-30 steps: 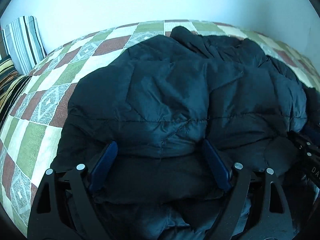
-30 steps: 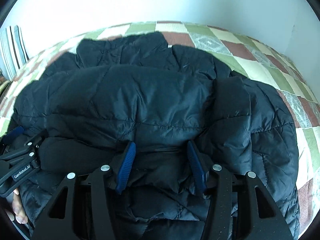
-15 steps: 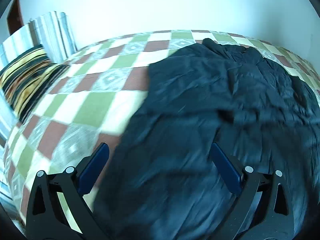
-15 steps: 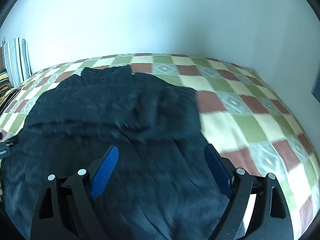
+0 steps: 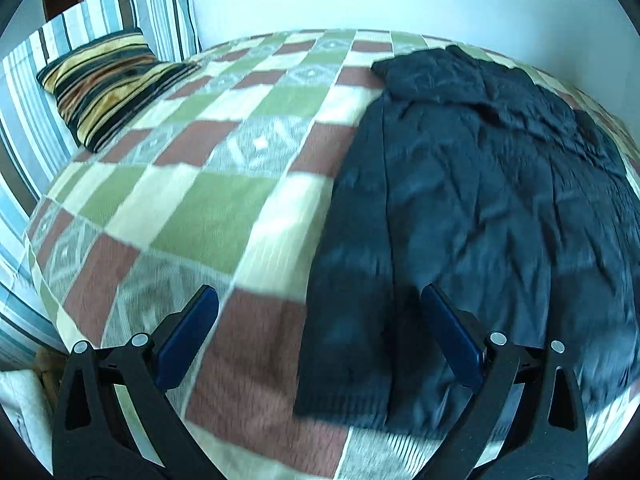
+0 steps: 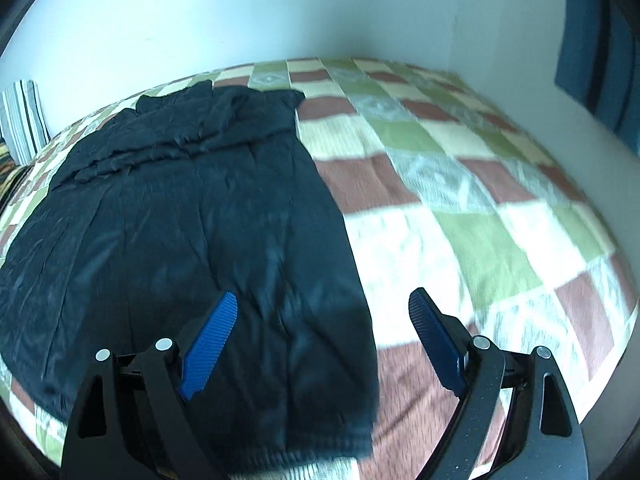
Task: Fold large clothes
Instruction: 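Grasp the jacket hem with both grippers and lift it toward the collar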
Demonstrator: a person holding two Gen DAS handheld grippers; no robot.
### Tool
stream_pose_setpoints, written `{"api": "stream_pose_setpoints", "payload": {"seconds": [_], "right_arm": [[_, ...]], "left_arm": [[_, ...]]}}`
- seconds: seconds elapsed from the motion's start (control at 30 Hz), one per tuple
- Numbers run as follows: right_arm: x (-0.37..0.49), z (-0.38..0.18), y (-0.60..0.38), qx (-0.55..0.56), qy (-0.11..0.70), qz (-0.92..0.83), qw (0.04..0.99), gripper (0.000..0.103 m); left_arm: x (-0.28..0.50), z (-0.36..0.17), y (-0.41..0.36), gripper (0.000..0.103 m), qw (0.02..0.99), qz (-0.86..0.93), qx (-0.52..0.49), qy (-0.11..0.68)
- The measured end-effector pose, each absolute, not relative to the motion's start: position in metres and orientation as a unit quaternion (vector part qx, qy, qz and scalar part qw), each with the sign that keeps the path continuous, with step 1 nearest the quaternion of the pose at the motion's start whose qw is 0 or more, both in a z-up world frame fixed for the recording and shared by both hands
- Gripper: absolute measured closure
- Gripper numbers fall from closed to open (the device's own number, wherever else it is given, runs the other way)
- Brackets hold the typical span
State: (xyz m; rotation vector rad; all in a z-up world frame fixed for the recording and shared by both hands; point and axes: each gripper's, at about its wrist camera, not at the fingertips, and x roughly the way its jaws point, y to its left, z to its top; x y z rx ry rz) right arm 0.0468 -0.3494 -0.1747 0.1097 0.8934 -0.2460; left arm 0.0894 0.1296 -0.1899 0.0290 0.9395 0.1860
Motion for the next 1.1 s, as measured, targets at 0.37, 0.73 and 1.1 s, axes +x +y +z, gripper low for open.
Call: {"api": "stream_pose_setpoints", "payload": {"seconds": [0.37, 0.73, 1.1], "right_arm": [[0.018, -0.205, -0.355, 0.137, 0.456, -0.084, 0.876, 0.017], [0.01, -0.204, -0.358, 0.139, 0.457, -0.084, 0.875, 0.017], [0.005, -0.202, -0.345, 0.169, 0.457, -0.056, 0.871, 0.069]], "left_arm": [[0.072, -0.211, 0.138, 0.002, 0.878, 0.054, -0.049, 0.472], [0.078, -0.214, 0.136, 0.008, 0.883, 0.039, -0.037, 0.466], [0.07, -0.207, 0.121, 0.074, 0.89, -0.021, -0.049, 0.453]]}}
